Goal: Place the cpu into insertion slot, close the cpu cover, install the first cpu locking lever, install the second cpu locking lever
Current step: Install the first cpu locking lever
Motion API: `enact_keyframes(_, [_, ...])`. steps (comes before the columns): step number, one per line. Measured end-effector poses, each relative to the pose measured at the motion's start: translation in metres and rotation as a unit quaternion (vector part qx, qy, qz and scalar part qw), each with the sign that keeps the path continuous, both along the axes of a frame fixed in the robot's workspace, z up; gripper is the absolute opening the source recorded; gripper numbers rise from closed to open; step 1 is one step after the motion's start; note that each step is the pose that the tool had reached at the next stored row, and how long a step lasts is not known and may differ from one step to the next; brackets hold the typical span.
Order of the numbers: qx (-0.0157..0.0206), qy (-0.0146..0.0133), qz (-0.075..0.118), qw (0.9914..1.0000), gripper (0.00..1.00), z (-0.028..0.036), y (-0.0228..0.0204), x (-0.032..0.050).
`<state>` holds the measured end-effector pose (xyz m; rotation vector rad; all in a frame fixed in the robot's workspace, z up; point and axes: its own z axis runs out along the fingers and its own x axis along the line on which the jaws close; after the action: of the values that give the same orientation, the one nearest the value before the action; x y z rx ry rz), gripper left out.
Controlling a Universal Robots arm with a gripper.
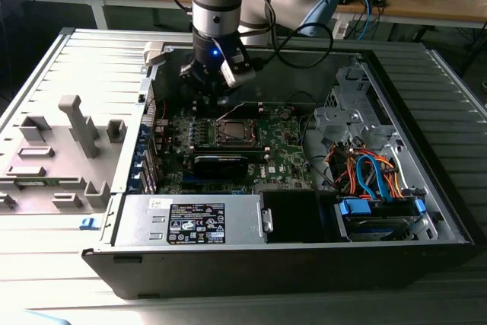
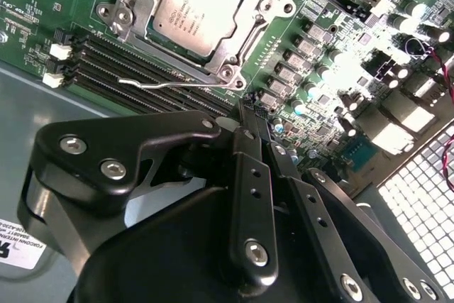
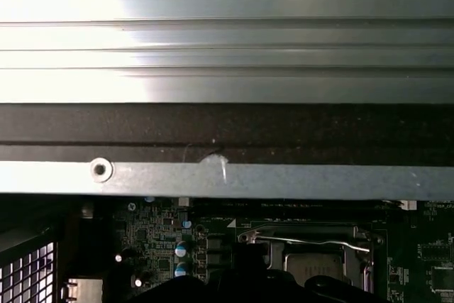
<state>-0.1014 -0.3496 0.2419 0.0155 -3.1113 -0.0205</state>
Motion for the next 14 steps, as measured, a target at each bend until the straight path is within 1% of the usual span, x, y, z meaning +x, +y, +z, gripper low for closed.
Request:
enact_keyframes(3, [0.0001, -0.0001, 0.0, 1.0, 0.11, -0.0005, 0.0002, 0.0012])
enact_keyframes(6, [-0.0003, 0.0, 0.0, 1.0, 0.11, -0.0013, 0.0014, 0.0051])
enact_keyframes(10, [-0.0026, 0.0, 0.0, 1.0, 0.11, -0.0036, 0.0044, 0.011])
enact_keyframes(14, [-0.0031, -0.0001, 0.0, 1.0, 0.11, -0.0066, 0.0051, 0.0128])
